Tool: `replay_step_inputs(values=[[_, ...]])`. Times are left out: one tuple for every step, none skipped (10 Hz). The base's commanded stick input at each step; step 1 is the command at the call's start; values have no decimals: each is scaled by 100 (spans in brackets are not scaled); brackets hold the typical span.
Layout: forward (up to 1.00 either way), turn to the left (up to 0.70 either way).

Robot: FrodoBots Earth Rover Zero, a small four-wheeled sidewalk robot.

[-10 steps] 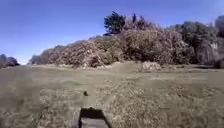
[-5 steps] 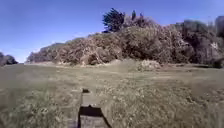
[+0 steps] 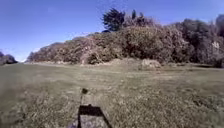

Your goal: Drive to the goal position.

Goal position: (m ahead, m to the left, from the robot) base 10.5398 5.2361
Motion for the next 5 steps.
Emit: replay_step_inputs(values=[[4, 0], [4, 0], [4, 0], [4, 0], [4, 0]])
